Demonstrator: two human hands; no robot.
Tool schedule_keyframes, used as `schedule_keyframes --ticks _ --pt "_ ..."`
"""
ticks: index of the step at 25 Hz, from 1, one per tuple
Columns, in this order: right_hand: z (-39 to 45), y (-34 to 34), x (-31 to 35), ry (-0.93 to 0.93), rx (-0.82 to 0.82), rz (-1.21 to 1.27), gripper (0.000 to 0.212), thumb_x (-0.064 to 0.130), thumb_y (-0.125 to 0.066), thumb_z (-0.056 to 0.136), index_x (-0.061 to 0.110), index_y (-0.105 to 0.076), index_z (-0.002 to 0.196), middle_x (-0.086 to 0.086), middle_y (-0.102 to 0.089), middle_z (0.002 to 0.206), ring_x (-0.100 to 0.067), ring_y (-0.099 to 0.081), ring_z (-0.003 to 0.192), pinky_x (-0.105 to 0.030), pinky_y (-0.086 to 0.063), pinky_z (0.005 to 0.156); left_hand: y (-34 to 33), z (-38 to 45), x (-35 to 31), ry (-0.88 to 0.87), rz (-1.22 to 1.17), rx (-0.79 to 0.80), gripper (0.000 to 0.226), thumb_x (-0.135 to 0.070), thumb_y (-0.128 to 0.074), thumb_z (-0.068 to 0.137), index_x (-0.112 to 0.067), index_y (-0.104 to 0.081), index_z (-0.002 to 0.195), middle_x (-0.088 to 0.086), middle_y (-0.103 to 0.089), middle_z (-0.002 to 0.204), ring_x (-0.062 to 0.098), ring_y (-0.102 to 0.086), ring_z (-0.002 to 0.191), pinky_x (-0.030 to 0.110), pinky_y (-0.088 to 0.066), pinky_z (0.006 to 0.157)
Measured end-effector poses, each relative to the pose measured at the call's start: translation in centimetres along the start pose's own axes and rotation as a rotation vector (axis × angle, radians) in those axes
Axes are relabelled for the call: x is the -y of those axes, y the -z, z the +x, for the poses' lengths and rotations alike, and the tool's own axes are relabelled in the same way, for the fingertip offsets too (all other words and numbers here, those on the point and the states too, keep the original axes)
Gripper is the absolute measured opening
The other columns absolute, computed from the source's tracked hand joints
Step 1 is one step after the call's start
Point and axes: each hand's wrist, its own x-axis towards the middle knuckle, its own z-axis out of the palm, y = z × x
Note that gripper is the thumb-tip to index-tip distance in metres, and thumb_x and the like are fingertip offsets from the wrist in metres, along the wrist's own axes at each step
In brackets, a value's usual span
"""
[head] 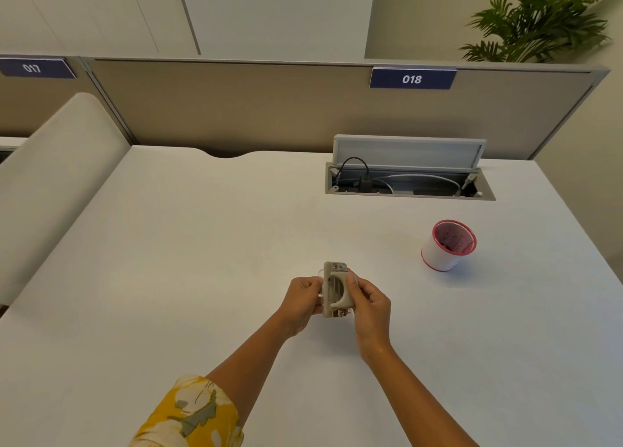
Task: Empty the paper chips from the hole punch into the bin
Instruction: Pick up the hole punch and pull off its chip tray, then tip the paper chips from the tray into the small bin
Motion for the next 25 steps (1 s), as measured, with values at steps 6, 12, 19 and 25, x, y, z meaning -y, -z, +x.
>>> schedule_keyframes --ticks 6,12,19,25 --pt "2.0 0.7 1.1 -0.281 0.064 0.413 0.032 0.021 -0.05 0.099 -0.001 -0.065 0.117 -0.016 -0.068 0.106 -0.027 -0.065 0.095 -0.042 -0.052 0.089 -0.1 0.2 -0.4 0.051 -0.019 -0.026 0.04 -0.013 -0.038 0.107 -0.002 -0.074 0.093 0.011 -0.078 0.085 0.023 -0.076 0.072 0.036 -0.064 0.067" --pt "3.4 3.6 1.6 -0.454 0.119 0.519 0.039 0.033 -0.052 0.097 0.007 -0.061 0.125 -0.019 -0.068 0.115 -0.03 -0.066 0.099 -0.039 -0.058 0.086 0.5 0.5 -0.1 0.06 0.034 -0.096 0.041 -0.014 -0.037 0.107 -0.006 -0.073 0.089 0.009 -0.077 0.086 0.023 -0.076 0.074 0.042 -0.064 0.073" --pt "3.5 5.7 -0.3 -0.293 -0.057 -0.29 0.033 0.033 -0.071 0.084 0.021 -0.064 0.113 -0.003 -0.066 0.112 -0.018 -0.064 0.09 -0.026 -0.051 0.067 1.2 0.7 0.5 0.066 0.052 -0.123 0.041 -0.015 -0.038 0.107 -0.003 -0.071 0.086 0.012 -0.077 0.084 0.025 -0.076 0.073 0.042 -0.064 0.072" --pt "4.2 6.2 -1.3 -0.087 -0.098 -0.646 0.024 0.035 -0.055 0.094 0.015 -0.068 0.097 -0.003 -0.066 0.088 -0.025 -0.059 0.086 -0.032 -0.044 0.075 0.5 0.9 0.5 0.072 0.062 -0.121 0.04 -0.014 -0.037 0.107 -0.002 -0.071 0.088 0.012 -0.076 0.086 0.026 -0.076 0.074 0.04 -0.064 0.07"
